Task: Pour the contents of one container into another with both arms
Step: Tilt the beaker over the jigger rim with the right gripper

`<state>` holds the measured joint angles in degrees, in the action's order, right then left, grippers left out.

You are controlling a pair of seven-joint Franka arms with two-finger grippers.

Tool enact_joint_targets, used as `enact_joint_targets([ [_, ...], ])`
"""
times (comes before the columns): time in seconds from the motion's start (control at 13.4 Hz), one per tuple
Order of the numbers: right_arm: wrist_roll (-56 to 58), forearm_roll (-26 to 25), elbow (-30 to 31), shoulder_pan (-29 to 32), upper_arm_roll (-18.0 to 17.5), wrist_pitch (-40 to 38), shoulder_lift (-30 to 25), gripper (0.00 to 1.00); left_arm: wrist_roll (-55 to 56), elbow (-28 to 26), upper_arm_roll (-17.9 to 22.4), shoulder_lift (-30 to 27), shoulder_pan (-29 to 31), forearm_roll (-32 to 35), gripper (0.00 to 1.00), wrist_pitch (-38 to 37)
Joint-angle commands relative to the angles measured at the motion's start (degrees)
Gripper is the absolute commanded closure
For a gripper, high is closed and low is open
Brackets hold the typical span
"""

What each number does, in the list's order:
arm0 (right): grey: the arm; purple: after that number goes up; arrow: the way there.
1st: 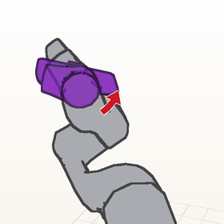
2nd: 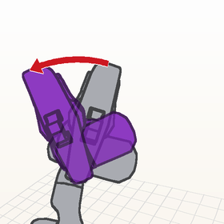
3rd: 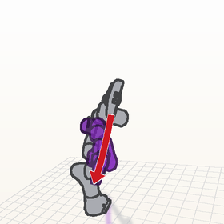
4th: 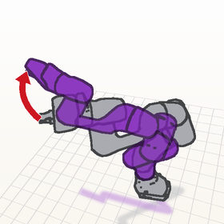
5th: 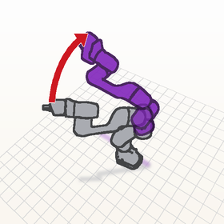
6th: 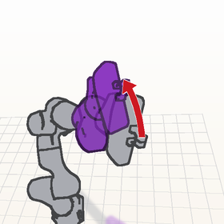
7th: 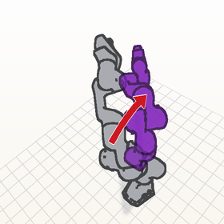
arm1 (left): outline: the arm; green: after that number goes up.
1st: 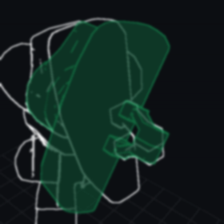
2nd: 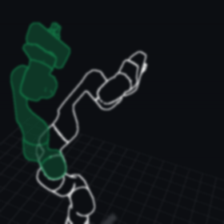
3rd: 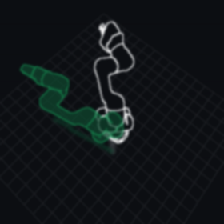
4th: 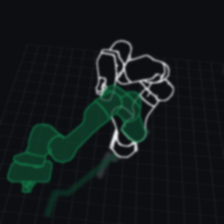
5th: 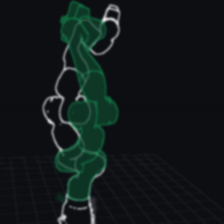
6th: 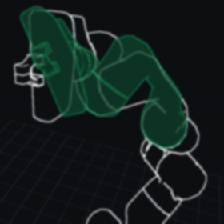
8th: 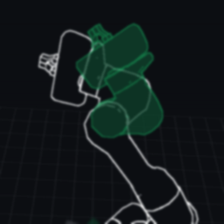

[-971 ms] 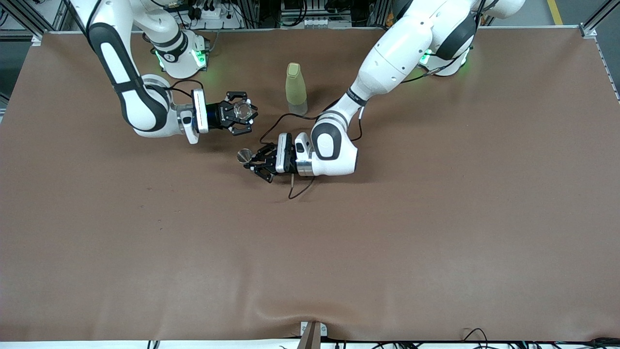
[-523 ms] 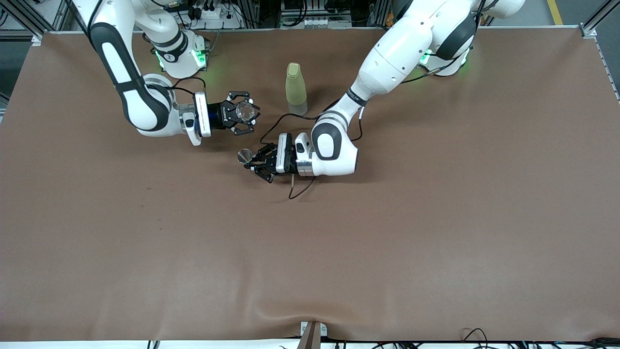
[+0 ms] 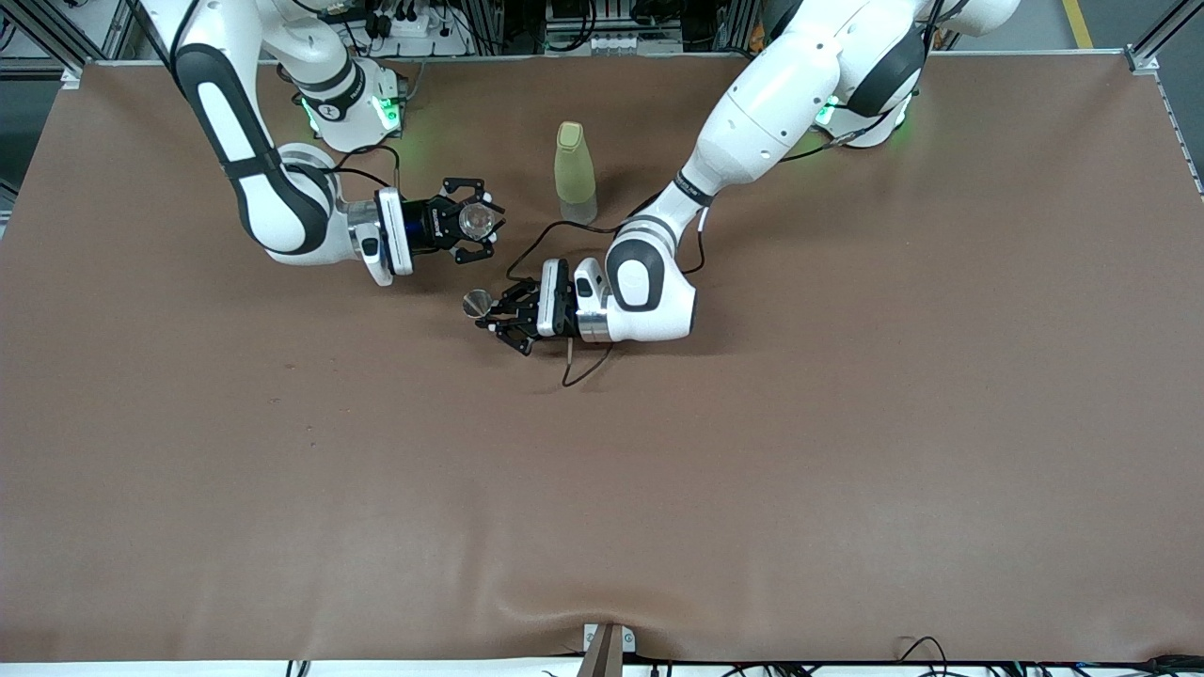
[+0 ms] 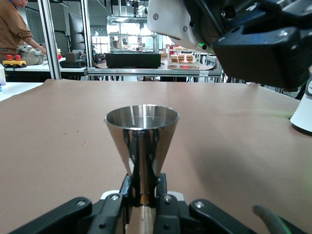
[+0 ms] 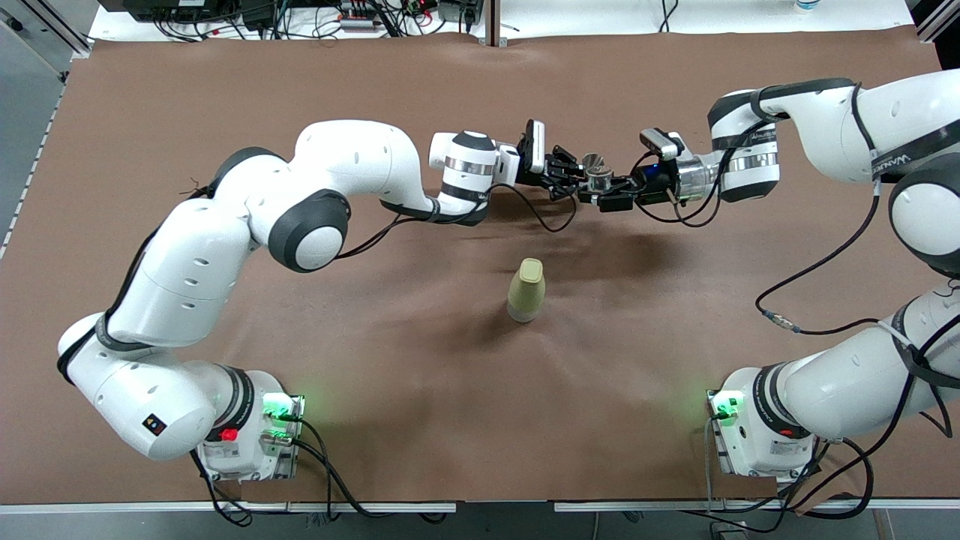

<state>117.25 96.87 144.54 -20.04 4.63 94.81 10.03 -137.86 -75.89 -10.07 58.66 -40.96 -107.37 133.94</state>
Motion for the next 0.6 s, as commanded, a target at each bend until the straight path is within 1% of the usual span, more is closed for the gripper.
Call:
enact_joint_targets([
  [0.0,-3.2,1.7,0.7,-0.4,-0.1,0.7,-1.8,1.00,-1.5,-0.1,-0.1,-0.2,0.0,-1.1,1.00,0.4],
  [0.15,-4.8,3.2,0.6,-0.4,-0.1,0.7,-1.8,1.00,-1.6,-0.1,-0.1,-0.2,0.0,-1.3,1.00,0.4],
  [0.52,-8.8,5.0,0.0,-0.4,-0.8,2.2,-1.8,1.00,-1.6,-0.1,-0.1,-0.2,0.0,-1.5,1.00,0.4],
])
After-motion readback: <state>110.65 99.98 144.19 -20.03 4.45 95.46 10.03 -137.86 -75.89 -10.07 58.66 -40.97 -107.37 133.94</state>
